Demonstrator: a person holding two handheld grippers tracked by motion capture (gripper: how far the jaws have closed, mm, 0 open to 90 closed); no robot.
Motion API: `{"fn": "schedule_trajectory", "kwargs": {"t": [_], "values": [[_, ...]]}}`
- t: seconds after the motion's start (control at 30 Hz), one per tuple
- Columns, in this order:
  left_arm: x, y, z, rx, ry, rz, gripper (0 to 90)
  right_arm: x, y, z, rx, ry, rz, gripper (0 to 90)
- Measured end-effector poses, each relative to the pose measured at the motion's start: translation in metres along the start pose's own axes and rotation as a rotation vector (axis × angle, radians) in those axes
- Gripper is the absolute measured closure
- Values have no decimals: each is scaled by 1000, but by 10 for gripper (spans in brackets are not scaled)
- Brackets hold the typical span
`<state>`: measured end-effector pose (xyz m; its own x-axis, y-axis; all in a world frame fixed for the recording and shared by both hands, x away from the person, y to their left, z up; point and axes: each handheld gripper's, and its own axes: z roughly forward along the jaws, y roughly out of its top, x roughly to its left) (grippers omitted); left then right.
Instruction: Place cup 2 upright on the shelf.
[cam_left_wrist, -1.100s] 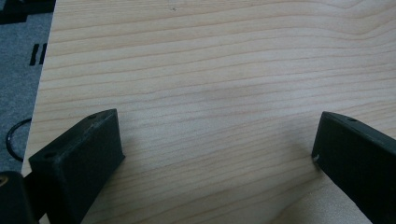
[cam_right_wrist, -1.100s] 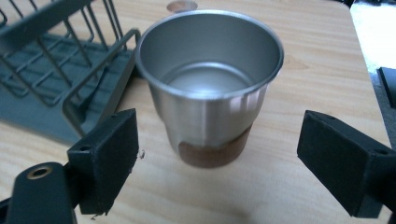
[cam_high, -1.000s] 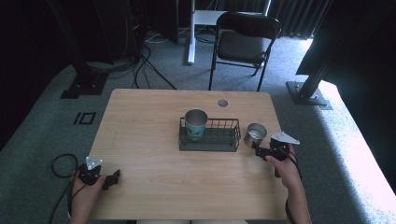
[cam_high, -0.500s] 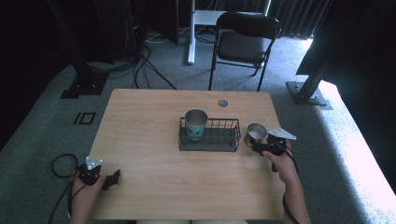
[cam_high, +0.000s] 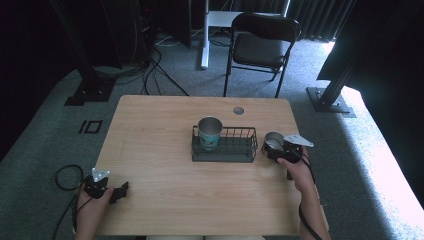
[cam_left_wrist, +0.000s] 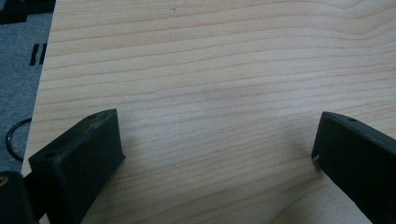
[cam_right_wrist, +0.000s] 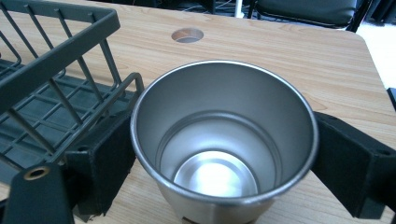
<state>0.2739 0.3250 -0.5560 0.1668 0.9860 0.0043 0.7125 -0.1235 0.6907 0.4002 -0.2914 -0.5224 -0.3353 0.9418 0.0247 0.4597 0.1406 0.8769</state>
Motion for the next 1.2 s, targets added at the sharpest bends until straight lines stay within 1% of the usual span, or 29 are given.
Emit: {"fn": "schedule_trajectory", "kwargs": {"t": [0.27, 0.47, 0.5, 0.53, 0.63, 0.8, 1.03, 1.2], "values": [[0, 0, 0, 0, 0, 0, 22, 0, -1, 6, -1, -6, 9, 115], [0, 0, 0, 0, 0, 0, 23, 1, -1, 9, -8, -11, 6, 116], [0, 0, 0, 0, 0, 0, 22, 1, -1, 11, 0, -17, 19, 130], [0, 0, 0, 0, 0, 0, 23, 1, -1, 11, 2, -16, 22, 132], [0, 0, 0, 0, 0, 0, 22, 1, 0, 11, 0, -22, 20, 135], [0, 0, 0, 0, 0, 0, 22, 1, 2, 10, -1, -21, 23, 137], [0, 0, 0, 0, 0, -1, 22, 1, 14, 3, -14, -29, 15, 139], [0, 0, 0, 0, 0, 0, 22, 0, 19, -1, -20, -24, 12, 139]]}}
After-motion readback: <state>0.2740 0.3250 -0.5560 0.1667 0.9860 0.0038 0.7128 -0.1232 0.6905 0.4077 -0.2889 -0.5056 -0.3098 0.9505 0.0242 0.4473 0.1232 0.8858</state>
